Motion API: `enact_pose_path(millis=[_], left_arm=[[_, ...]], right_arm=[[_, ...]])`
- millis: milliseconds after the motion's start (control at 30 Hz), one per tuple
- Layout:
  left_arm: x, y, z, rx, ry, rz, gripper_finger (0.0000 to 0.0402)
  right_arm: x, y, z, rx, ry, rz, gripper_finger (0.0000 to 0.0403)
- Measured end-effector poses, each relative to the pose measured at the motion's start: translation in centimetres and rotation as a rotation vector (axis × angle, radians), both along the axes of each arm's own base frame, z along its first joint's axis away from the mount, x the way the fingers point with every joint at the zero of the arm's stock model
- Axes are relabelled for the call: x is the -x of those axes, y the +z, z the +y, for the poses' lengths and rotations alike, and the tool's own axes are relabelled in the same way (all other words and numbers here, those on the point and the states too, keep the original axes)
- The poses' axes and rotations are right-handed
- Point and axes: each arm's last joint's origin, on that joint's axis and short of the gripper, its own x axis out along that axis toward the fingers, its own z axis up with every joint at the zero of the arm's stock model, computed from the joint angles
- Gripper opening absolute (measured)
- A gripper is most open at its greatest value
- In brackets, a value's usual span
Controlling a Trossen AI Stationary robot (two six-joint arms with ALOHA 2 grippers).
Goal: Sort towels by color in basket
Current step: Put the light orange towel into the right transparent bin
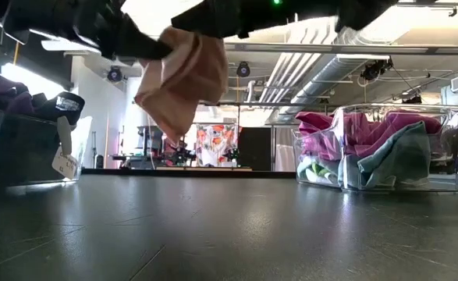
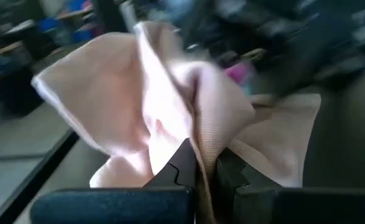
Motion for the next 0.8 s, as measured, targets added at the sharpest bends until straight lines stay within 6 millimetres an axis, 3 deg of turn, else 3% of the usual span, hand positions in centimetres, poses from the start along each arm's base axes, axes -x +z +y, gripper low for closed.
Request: enact_pose_path(millis=[167, 367, 533, 700, 800], left_arm=[[0.1, 0.5, -1.5, -0.004, -0.146, -0.053, 0.0005], [0.2, 0.8, -2.4, -0.028, -0.186, -0.078, 0.0005], [0.3, 0.6, -2.4, 0.038, -0.189, -0.067, 0.0026], [0.3, 0.7, -2.4, 0.014, -0.197, -0.063, 0.0101], [0.3, 0.6, -2.3, -0.012, -0.150, -0.046, 0.0145]], right_arm=[[-0.5, 0.3, 0.0, 0.045, -0.062, 0.104, 0.0250], [-0.6, 0.2, 0.3, -0.082, 0.031, 0.110, 0.0234], [-0.5, -0.5, 0.5, -0.147, 0.039, 0.170, 0.0163], [-0.1, -1.7, 0.6, -0.227, 0.003, 0.259, 0.0068], [0.4, -2.3, 1.0, -0.233, -0.103, 0.299, 0.0019]])
